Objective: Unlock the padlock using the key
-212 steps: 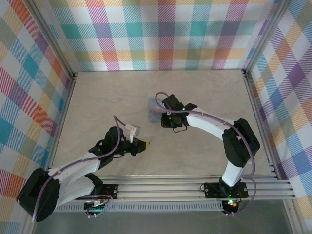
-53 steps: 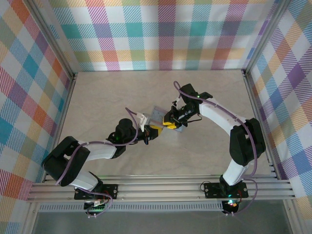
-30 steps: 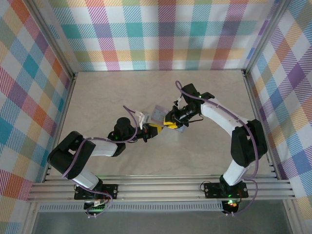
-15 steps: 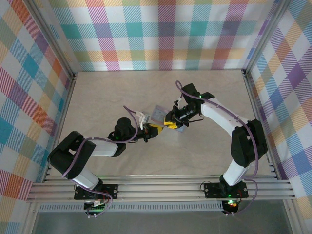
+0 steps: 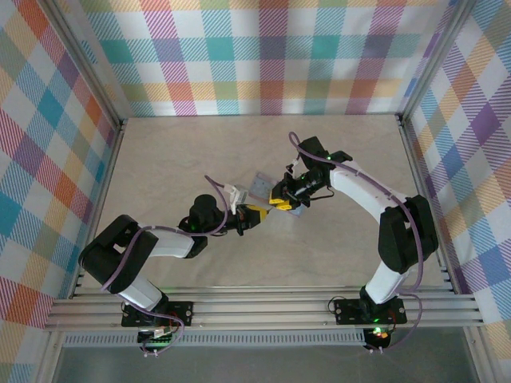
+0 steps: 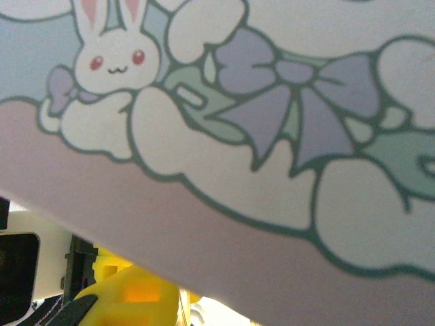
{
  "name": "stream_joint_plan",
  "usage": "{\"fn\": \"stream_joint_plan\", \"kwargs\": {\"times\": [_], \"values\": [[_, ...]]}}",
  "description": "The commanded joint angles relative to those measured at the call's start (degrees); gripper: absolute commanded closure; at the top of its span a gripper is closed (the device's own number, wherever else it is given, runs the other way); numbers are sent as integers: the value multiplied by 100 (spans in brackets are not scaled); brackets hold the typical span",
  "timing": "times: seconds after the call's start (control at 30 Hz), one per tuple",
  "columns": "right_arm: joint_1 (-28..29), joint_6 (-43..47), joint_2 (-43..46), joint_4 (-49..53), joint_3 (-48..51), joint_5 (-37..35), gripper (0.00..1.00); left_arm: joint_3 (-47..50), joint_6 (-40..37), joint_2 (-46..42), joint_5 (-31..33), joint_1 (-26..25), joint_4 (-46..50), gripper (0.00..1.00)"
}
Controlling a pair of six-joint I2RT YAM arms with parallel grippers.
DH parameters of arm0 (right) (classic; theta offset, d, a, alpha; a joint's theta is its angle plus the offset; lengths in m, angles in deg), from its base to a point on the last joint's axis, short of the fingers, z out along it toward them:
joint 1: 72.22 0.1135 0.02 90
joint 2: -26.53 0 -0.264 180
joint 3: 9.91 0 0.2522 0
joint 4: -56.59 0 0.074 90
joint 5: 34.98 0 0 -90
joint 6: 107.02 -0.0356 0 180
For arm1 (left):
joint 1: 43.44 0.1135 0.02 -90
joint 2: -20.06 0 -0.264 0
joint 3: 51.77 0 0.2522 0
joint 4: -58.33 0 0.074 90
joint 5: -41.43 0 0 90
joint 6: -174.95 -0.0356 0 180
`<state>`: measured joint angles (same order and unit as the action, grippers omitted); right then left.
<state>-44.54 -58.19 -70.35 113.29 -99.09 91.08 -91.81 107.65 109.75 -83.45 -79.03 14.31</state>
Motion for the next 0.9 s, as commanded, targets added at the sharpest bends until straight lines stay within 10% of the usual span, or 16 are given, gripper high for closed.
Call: {"fn": "stream_joint_plan", "kwargs": {"times": [0.0, 0.87], "values": [[-34, 83, 347, -150, 35, 165, 100, 74, -116, -8, 14, -59, -216, 100], [-44, 37, 347, -374, 238, 262, 100, -17, 391, 312, -50, -9, -969, 100]]}}
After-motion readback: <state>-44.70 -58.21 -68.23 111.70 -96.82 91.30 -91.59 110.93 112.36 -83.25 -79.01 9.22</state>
